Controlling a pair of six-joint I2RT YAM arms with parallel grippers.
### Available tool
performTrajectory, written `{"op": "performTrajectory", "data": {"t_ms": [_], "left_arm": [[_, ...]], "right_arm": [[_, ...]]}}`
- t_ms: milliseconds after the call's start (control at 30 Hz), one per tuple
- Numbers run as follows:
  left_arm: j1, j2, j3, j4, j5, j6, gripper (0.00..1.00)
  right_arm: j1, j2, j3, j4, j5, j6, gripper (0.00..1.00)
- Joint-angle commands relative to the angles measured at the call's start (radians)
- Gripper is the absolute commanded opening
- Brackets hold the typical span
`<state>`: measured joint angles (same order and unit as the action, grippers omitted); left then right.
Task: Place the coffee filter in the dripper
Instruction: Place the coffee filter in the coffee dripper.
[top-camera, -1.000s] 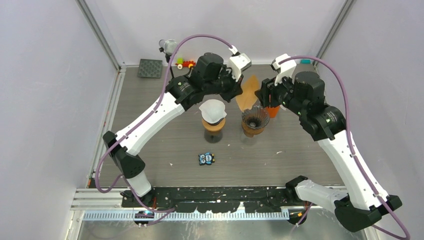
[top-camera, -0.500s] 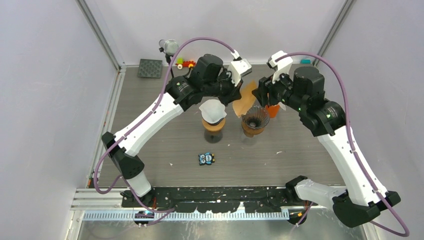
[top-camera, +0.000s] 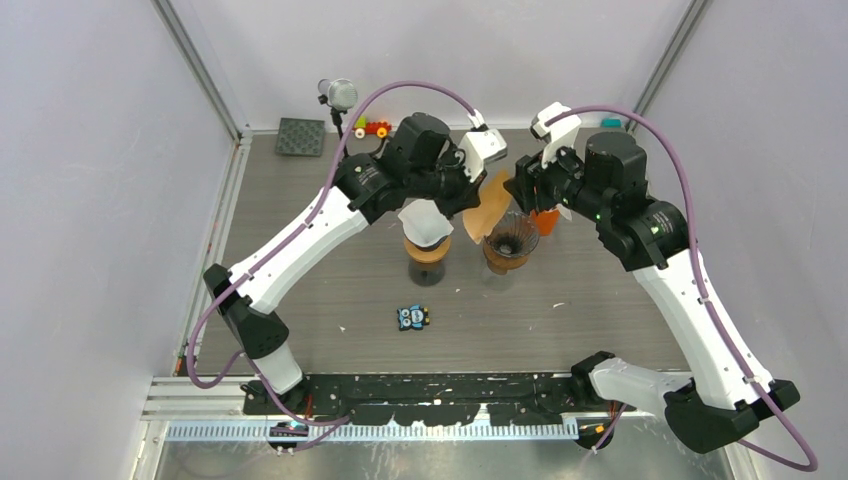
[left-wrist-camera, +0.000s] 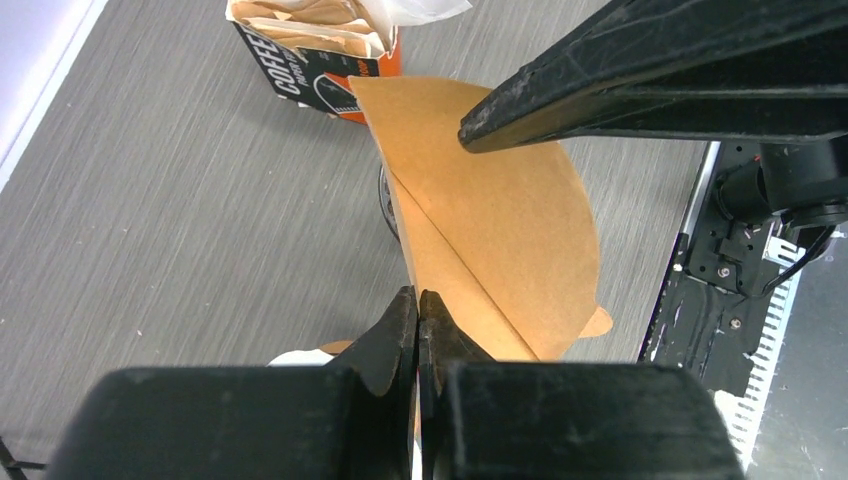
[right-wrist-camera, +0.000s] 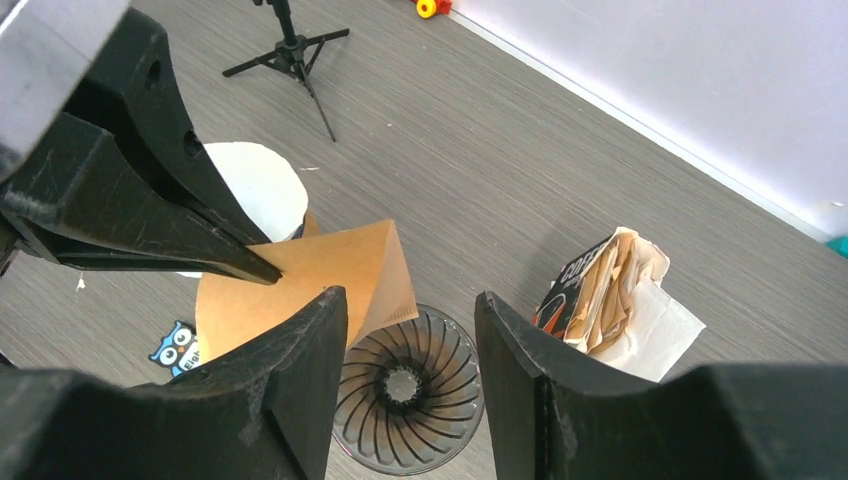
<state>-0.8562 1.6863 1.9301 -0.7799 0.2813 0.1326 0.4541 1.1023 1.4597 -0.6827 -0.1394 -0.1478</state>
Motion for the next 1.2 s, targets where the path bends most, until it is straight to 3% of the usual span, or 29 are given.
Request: {"op": "performTrajectory", "data": {"t_ms": [0,800,1167], "left_arm": [[-0.015,0.000,0.049,-0.024,0.020,0.034,0.00],[-0.023,-0.044,-0.004,-0.052,0.114,0.095,0.00],[-0.023,-0.066,-0.024,-0.046,0.128,0.102,0.00]], "right_arm": [[-0.004,-0.014,0.000,0.027,-0.046,-0.030,0.55],[-0.003,-0.056,-0.050,0.036,-0.176,-0.120,0.53],[-0.005,-0.060,-0.074,0.020,-0.191,-0.163,0.47]]}}
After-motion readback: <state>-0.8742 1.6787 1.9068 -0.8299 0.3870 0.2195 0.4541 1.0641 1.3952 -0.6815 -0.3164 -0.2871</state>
